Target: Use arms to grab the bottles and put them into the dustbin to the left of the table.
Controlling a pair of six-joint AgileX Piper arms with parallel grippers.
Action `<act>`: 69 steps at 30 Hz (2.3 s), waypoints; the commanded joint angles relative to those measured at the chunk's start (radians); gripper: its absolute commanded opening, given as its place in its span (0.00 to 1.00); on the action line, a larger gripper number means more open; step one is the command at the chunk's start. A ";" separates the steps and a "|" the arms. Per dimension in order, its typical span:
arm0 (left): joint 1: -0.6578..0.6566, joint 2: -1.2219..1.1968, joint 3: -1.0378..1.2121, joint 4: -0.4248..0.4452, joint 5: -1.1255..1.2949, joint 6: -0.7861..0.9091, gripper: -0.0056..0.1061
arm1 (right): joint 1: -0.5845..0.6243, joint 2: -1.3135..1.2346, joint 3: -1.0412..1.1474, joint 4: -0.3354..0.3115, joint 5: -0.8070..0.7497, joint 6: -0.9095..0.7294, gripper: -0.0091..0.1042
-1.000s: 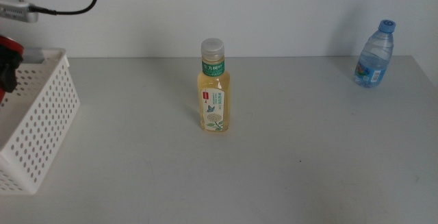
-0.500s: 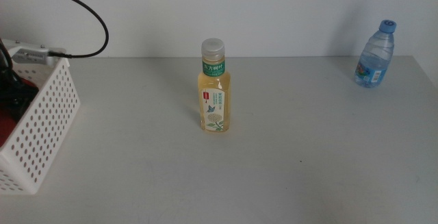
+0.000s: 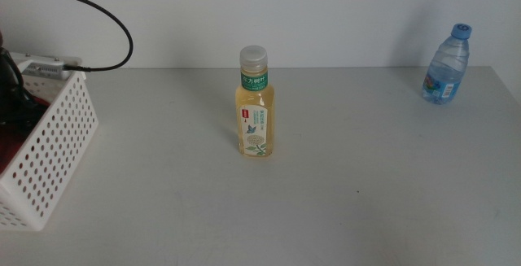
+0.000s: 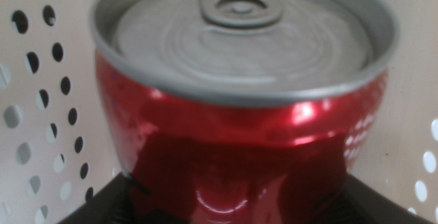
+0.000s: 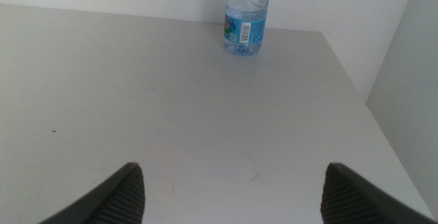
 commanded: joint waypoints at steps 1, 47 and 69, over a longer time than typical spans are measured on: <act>0.003 -0.072 -0.036 0.011 -0.008 -0.011 0.48 | -0.006 -0.021 -0.009 -0.009 -0.078 -0.007 0.66; -0.595 -1.148 0.710 -0.122 -0.679 -0.277 0.89 | -0.006 -0.021 -0.009 -0.009 -0.078 -0.007 0.66; -0.608 -1.374 1.032 -0.216 -0.843 -0.268 0.89 | -0.006 -0.021 -0.009 -0.009 -0.078 -0.007 0.66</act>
